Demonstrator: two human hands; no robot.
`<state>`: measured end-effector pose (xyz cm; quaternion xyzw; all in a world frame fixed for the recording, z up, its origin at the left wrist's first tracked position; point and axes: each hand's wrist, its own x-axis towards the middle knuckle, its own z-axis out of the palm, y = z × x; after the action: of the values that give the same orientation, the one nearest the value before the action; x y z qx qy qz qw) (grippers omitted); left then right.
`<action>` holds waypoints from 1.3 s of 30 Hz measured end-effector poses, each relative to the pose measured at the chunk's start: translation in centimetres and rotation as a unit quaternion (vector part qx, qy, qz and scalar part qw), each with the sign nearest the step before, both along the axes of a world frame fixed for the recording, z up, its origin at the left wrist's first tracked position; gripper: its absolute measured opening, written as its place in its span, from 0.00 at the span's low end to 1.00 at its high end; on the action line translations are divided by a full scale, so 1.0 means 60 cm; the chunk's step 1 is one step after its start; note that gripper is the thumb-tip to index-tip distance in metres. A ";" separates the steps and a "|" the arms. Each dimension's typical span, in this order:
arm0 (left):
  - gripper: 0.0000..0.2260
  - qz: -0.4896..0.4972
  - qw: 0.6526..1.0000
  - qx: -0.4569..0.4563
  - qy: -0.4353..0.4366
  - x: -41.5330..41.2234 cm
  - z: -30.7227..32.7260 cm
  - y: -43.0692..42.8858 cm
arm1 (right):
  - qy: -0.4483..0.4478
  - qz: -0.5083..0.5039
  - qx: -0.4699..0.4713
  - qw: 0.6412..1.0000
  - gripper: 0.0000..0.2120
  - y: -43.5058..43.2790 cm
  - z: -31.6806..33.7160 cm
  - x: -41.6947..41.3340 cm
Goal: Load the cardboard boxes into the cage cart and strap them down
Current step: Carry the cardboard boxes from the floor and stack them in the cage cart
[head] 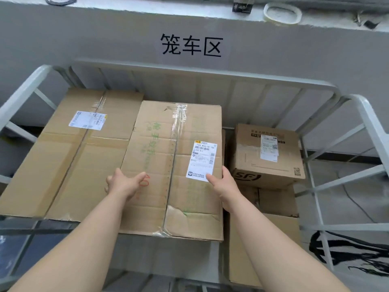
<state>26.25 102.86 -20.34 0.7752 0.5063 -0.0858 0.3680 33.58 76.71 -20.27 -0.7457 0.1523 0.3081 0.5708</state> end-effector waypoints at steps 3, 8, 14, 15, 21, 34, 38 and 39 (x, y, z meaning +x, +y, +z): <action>0.40 0.022 1.000 -0.010 -0.011 -0.009 0.019 -0.026 | 0.007 -0.030 0.008 0.999 0.23 -0.019 0.010 -0.009; 0.38 0.032 0.999 -0.013 -0.023 -0.040 0.072 -0.094 | -0.015 -0.053 -0.009 0.998 0.23 -0.077 0.045 -0.039; 0.38 0.028 0.997 -0.035 -0.055 -0.084 0.137 -0.213 | -0.046 -0.080 -0.006 0.996 0.14 -0.186 0.099 -0.085; 0.38 0.028 0.997 -0.040 -0.062 -0.092 0.142 -0.234 | -0.053 -0.082 -0.006 0.995 0.13 -0.207 0.105 -0.091; 0.35 0.016 0.996 -0.057 -0.074 -0.139 0.150 -0.371 | -0.062 -0.095 -0.022 0.993 0.15 -0.344 0.119 -0.141; 0.32 -0.014 0.993 -0.112 -0.035 -0.152 0.061 -0.578 | -0.013 -0.127 -0.058 0.990 0.12 -0.560 0.034 -0.181; 0.31 -0.026 0.993 -0.111 -0.003 -0.141 0.029 -0.608 | 0.000 -0.129 -0.081 0.988 0.14 -0.596 -0.007 -0.171; 0.31 -0.029 0.993 -0.114 0.003 -0.141 0.018 -0.613 | 0.004 -0.128 -0.084 0.988 0.14 -0.602 -0.015 -0.169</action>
<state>17.81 66.10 -19.28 0.7422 0.4714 -0.1564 0.4500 23.43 40.60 -21.17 -0.7642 0.2741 0.2221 0.5399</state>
